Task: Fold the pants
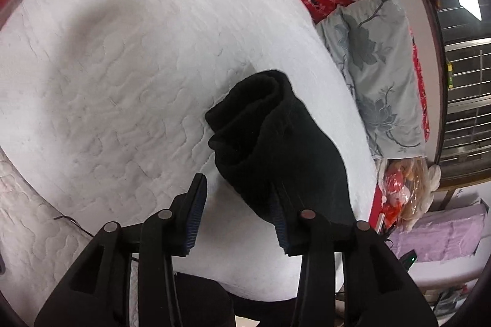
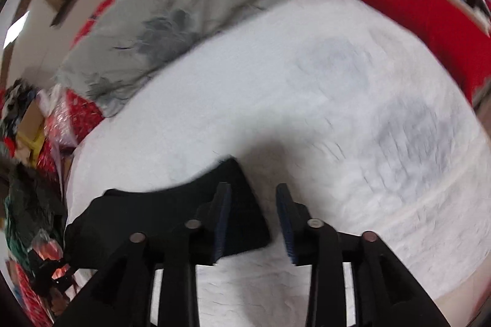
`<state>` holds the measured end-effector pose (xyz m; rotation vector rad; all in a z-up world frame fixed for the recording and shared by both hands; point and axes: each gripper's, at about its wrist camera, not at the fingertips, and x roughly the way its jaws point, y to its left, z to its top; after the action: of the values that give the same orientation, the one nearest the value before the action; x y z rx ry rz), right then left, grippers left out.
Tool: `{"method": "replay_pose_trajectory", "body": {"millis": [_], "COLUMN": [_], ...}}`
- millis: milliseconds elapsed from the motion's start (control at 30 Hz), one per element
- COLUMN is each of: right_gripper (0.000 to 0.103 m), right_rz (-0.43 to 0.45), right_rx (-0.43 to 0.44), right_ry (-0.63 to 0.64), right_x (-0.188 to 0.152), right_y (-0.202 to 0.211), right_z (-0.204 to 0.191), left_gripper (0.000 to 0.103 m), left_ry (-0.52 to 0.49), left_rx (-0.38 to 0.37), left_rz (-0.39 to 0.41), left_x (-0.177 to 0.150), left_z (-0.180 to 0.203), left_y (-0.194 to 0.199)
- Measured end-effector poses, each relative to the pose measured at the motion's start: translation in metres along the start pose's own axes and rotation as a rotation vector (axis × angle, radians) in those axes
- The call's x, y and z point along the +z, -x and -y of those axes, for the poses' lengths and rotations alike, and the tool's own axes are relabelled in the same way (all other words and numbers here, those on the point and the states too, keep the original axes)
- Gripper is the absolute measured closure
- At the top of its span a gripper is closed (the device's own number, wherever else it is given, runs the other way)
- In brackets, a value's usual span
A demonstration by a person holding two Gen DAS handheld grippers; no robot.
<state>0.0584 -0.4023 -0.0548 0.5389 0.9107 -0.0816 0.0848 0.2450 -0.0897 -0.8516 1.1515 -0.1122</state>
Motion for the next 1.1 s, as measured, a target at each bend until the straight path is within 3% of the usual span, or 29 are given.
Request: {"method": "replay_pose_trajectory", "body": {"millis": [167, 333, 433, 567, 633, 767, 967, 1100], "right_gripper": [0.057, 0.056, 0.056, 0.053, 0.054, 0.053, 0.052, 0.051], "right_rz": [-0.067, -0.227, -0.273, -0.318, -0.344, -0.373, -0.422, -0.461], "right_rx": [0.143, 0.336, 0.323, 0.336, 0.362, 0.340, 0.322, 0.309], "right_ry": [0.205, 0.360, 0.425, 0.461, 0.512, 0.569, 0.480, 0.494], "right_x": [0.006, -0.007, -0.007, -0.013, -0.019, -0.023, -0.008, -0.012], "right_y": [-0.021, -0.067, -0.096, -0.121, -0.130, -0.148, -0.168, -0.180], "right_z": [-0.089, -0.190, -0.233, -0.268, -0.291, -0.311, -0.291, -0.288], "left_gripper": [0.063, 0.060, 0.060, 0.059, 0.052, 0.049, 0.049, 0.049], "left_ry": [-0.020, -0.080, -0.095, -0.059, -0.061, -0.158, -0.308, -0.346], "left_rx": [0.002, 0.047, 0.042, -0.034, -0.035, 0.059, 0.177, 0.247], "left_rz": [0.023, 0.027, 0.037, 0.073, 0.066, -0.003, -0.154, -0.192], "left_x": [0.014, 0.017, 0.021, 0.027, 0.037, 0.057, 0.074, 0.075], "left_z": [0.022, 0.036, 0.035, 0.025, 0.027, 0.053, 0.085, 0.090], "left_y": [0.002, 0.000, 0.008, 0.028, 0.028, 0.004, -0.048, -0.068]}}
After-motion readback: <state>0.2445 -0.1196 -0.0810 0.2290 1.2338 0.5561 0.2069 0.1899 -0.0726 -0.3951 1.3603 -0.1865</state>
